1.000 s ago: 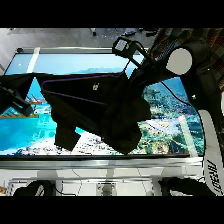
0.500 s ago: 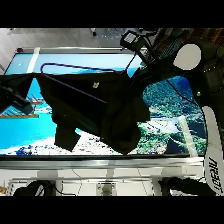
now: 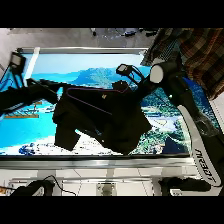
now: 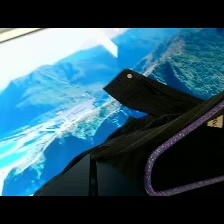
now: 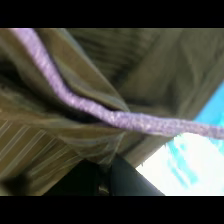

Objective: Fold the clothes and pants, and hang the long-sleeved shirts on hangers.

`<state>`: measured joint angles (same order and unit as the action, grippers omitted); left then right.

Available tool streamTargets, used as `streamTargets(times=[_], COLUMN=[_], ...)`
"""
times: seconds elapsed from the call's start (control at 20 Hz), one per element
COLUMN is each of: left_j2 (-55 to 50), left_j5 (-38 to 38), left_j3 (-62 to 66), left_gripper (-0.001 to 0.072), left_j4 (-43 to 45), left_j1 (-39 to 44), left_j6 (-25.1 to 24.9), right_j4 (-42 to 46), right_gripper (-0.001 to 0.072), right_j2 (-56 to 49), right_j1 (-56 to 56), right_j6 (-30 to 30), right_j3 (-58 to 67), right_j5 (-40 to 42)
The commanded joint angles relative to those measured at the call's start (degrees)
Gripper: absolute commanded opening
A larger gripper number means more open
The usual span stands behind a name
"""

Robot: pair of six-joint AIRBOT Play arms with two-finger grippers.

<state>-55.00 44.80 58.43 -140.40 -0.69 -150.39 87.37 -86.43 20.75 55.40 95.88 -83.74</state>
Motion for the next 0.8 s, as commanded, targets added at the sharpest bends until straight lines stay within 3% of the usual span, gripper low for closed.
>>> streamTargets(times=[0.0, 0.1, 0.25, 0.45, 0.6, 0.75], left_j2=[-4.87, -6.38, -6.78, -6.86, -8.70, -11.76], left_j5=[-10.25, -12.55, -15.15, -15.19, -12.02, -8.52], left_j3=[-0.02, -0.02, 0.04, 0.11, 0.09, 0.09], left_gripper=[0.0025, 0.0025, 0.0024, 0.0024, 0.0024, 0.0024], left_j4=[2.69, 10.12, 17.05, 26.21, 41.72, 53.33], left_j1=[6.01, 9.01, 12.00, 20.02, 28.85, 32.85], left_j6=[0.02, 1.18, 7.63, 10.71, 20.90, 34.97], right_j4=[15.52, 15.65, 14.78, 14.73, 14.71, 16.22], right_gripper=[0.0035, 0.0035, 0.0035, 0.0035, 0.0034, 0.0035], right_j2=[-2.29, -2.51, -2.49, -2.43, -2.36, -2.29], right_j1=[-0.83, -0.83, 0.35, 5.01, 8.44, 8.11], right_j6=[4.07, 4.11, 5.27, 5.77, 7.89, 10.60], right_j3=[-3.74, -3.74, -3.72, -3.65, -3.48, -3.50], right_j5=[3.21, 1.55, -5.62, -10.03, -10.05, -12.20])
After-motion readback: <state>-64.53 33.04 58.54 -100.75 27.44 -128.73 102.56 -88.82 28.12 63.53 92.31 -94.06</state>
